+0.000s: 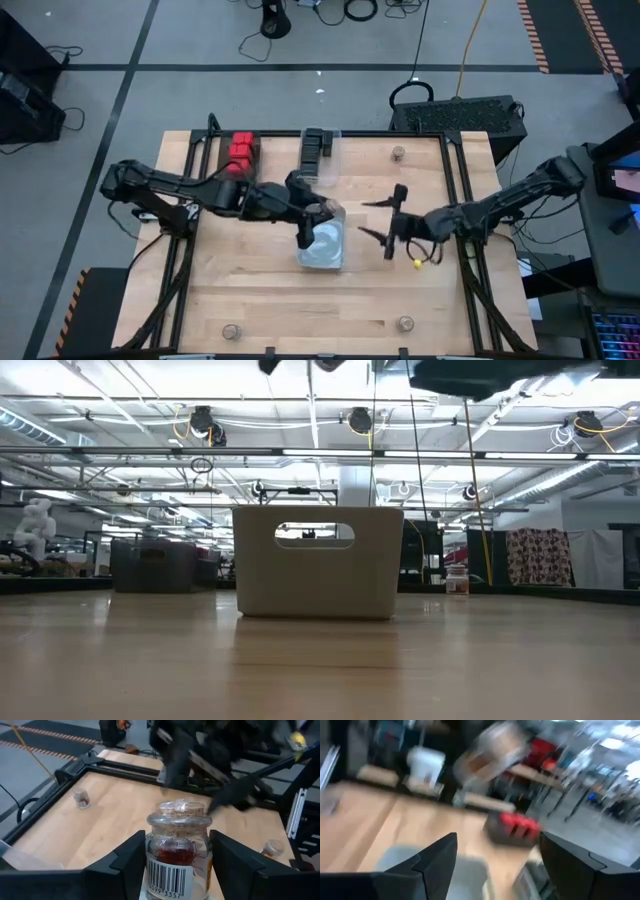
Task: Sort spices by type
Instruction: Put the brown seasoning bottle into the gray bin
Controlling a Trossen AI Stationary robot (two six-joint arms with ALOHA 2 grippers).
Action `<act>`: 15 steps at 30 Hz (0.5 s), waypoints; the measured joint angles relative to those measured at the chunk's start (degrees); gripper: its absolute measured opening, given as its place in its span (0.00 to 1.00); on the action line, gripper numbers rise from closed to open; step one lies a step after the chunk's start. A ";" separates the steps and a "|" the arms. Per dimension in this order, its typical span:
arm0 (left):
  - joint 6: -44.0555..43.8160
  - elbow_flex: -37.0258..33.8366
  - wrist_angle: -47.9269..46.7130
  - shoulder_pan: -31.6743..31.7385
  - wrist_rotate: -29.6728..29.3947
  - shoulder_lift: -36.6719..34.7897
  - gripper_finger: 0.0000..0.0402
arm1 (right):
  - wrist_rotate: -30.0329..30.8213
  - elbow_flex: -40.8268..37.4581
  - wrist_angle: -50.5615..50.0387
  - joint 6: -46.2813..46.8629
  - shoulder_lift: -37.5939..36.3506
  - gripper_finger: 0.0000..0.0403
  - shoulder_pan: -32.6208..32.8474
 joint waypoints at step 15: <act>-8.46 -30.01 44.36 5.48 12.41 -4.57 0.50 | -11.67 -6.51 27.15 -16.16 8.88 0.65 -4.10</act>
